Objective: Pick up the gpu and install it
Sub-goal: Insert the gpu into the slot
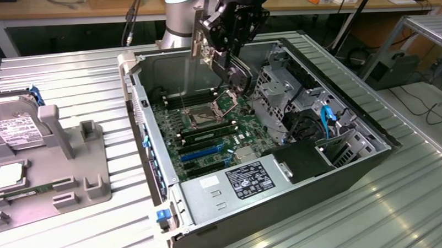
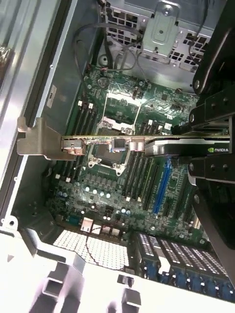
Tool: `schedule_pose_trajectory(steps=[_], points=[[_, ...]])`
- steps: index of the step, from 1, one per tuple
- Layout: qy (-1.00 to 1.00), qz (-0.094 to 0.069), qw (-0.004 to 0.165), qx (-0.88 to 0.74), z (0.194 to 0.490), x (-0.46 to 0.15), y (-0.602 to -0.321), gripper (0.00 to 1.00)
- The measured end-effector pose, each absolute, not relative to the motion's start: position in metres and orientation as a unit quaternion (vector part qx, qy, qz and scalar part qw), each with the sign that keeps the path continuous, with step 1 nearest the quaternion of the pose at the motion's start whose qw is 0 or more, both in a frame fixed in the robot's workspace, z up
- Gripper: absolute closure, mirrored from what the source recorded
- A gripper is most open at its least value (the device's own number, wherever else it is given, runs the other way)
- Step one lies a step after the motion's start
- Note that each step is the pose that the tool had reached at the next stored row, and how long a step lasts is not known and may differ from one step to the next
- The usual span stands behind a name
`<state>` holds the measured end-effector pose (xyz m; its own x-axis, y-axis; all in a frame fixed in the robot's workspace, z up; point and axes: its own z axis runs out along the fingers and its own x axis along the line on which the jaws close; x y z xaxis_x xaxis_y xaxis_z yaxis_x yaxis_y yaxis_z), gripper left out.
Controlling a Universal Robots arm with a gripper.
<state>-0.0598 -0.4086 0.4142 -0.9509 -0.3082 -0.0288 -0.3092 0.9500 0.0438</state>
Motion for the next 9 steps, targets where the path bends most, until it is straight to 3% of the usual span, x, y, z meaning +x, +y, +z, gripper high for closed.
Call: schedule_pose_trajectory(steps=[9], points=[[0.954,0.025,0.007,-0.299,0.4141,-0.0598,-0.4086,0.73]])
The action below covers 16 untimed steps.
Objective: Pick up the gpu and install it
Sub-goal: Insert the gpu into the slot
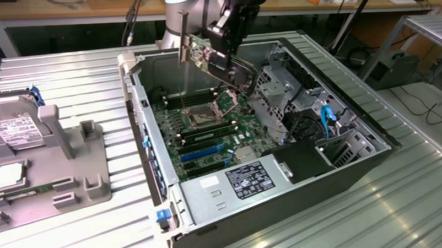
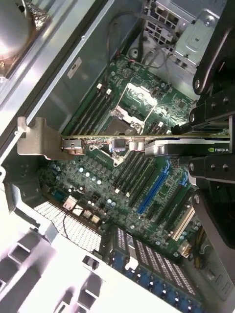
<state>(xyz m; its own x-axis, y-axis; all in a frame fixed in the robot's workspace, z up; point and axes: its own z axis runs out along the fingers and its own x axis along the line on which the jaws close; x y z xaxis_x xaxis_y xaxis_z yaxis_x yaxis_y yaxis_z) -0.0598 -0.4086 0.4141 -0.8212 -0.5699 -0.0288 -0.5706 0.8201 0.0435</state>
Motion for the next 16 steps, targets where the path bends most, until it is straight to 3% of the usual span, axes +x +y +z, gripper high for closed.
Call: schedule_pose_trajectory(steps=[16], points=[[0.859,0.025,0.001,-0.511,0.4141,-0.0598,-0.4086,0.73]])
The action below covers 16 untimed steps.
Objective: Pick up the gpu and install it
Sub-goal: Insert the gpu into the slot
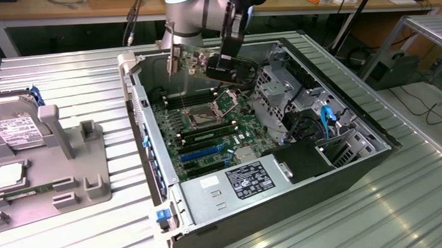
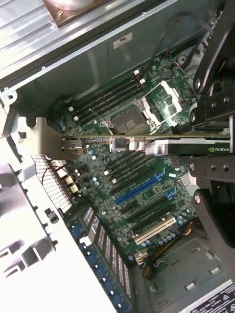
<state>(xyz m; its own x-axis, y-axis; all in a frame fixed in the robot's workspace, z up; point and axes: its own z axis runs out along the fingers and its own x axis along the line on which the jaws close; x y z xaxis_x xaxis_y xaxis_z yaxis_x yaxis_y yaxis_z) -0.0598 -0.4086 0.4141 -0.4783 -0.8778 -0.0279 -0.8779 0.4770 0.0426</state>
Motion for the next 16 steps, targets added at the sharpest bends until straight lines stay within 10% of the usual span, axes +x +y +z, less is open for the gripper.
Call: schedule_pose_trajectory(steps=[16], points=[[0.698,0.025,-0.006,-0.715,0.4141,-0.0598,-0.4086,0.73]])
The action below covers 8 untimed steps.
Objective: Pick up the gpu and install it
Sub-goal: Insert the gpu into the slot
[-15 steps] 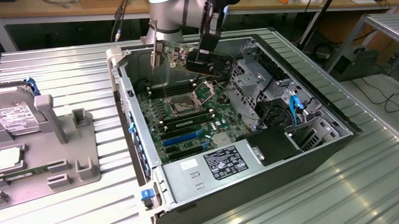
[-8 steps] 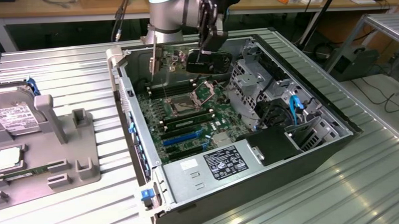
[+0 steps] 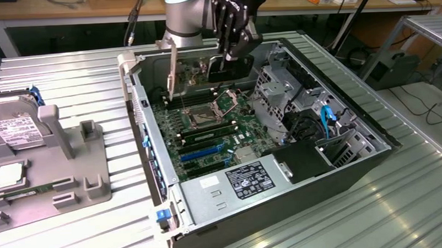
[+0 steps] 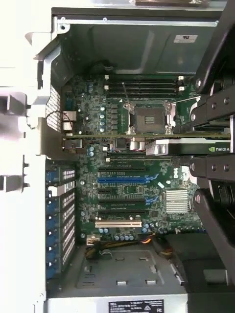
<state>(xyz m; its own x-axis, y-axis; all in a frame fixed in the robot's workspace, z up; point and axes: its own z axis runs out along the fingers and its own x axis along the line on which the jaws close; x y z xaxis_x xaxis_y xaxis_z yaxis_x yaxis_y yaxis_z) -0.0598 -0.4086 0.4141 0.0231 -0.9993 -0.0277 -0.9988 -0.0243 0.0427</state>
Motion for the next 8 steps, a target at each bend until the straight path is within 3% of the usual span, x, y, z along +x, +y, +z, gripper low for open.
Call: schedule_pose_trajectory(steps=[8], points=[[-0.659,-0.025,0.007,0.752,0.4141,-0.0597,-0.4086,0.73]])
